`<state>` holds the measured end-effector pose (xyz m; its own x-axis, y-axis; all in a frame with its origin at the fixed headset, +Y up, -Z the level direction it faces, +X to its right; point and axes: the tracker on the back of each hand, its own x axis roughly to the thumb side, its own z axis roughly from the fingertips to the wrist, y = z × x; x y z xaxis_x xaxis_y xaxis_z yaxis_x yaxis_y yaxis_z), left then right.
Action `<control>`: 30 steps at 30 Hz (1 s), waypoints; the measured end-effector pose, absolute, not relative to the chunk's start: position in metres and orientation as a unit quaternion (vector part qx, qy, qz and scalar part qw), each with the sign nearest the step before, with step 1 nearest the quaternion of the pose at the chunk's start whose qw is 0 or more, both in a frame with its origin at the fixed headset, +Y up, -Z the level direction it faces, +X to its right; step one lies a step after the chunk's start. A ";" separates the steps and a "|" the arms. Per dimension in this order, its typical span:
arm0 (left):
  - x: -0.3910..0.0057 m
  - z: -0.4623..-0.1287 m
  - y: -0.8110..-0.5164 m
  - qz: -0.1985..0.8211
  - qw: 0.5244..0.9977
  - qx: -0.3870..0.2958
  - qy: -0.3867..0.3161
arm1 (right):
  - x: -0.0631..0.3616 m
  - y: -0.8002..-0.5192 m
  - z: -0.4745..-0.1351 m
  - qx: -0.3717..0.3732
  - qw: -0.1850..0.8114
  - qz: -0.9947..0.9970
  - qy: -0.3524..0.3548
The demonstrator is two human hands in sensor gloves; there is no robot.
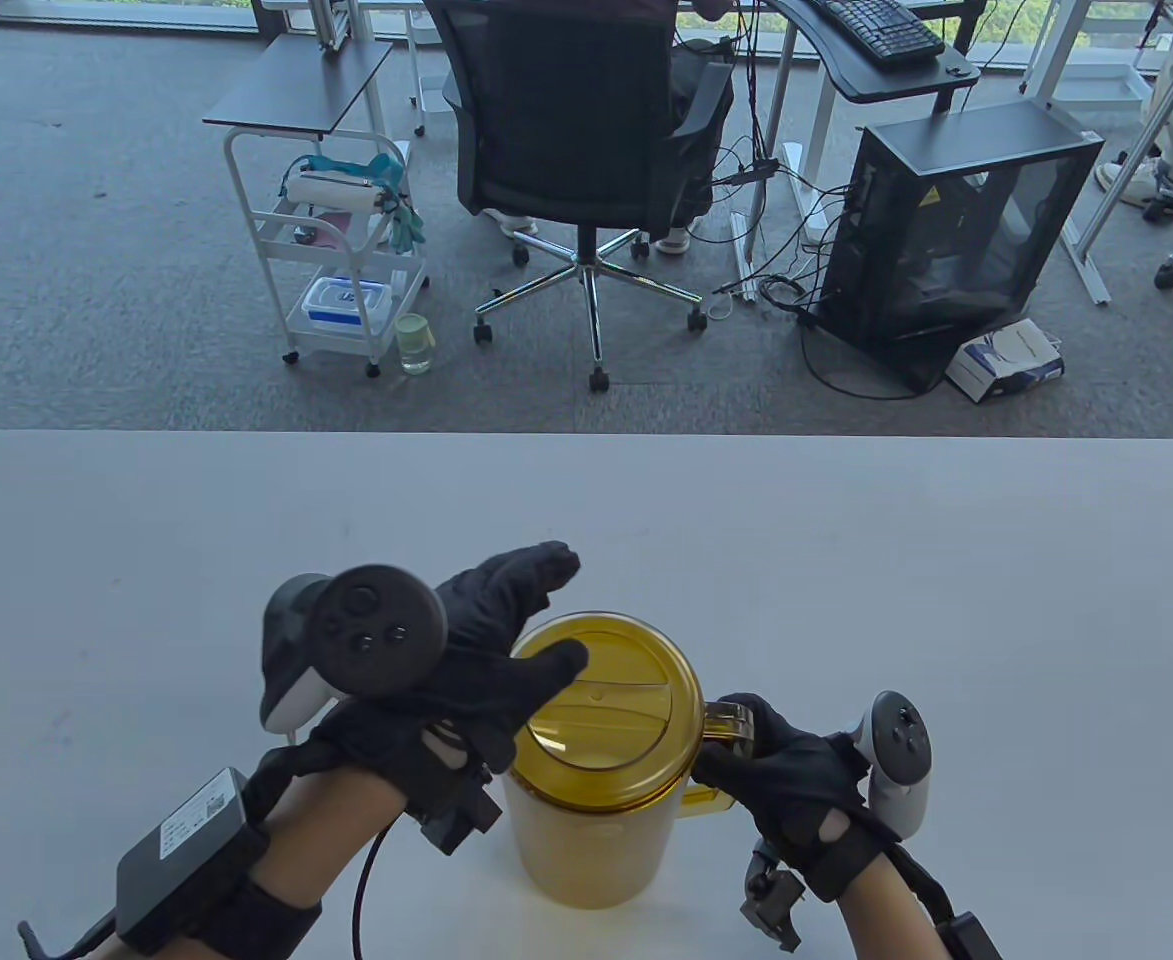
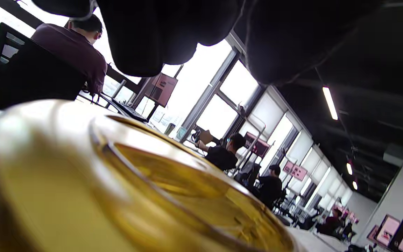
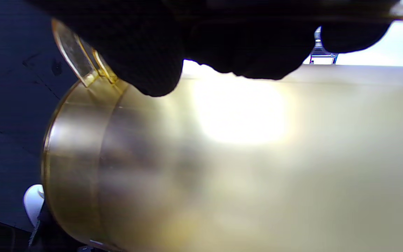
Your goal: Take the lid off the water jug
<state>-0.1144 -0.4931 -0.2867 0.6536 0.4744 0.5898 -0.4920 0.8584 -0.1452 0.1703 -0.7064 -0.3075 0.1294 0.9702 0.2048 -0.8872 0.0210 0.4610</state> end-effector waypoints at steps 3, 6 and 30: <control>-0.092 -0.283 -0.500 0.177 0.928 -0.023 -0.327 | 0.170 -0.706 -0.308 0.247 0.709 0.655 0.085; -0.081 -0.281 -0.499 0.130 0.933 0.008 -0.336 | 0.170 -0.706 -0.308 0.247 0.709 0.655 0.085; -0.060 -0.280 -0.510 0.043 0.927 -0.026 -0.372 | 0.165 -0.698 -0.305 0.303 0.610 0.729 0.076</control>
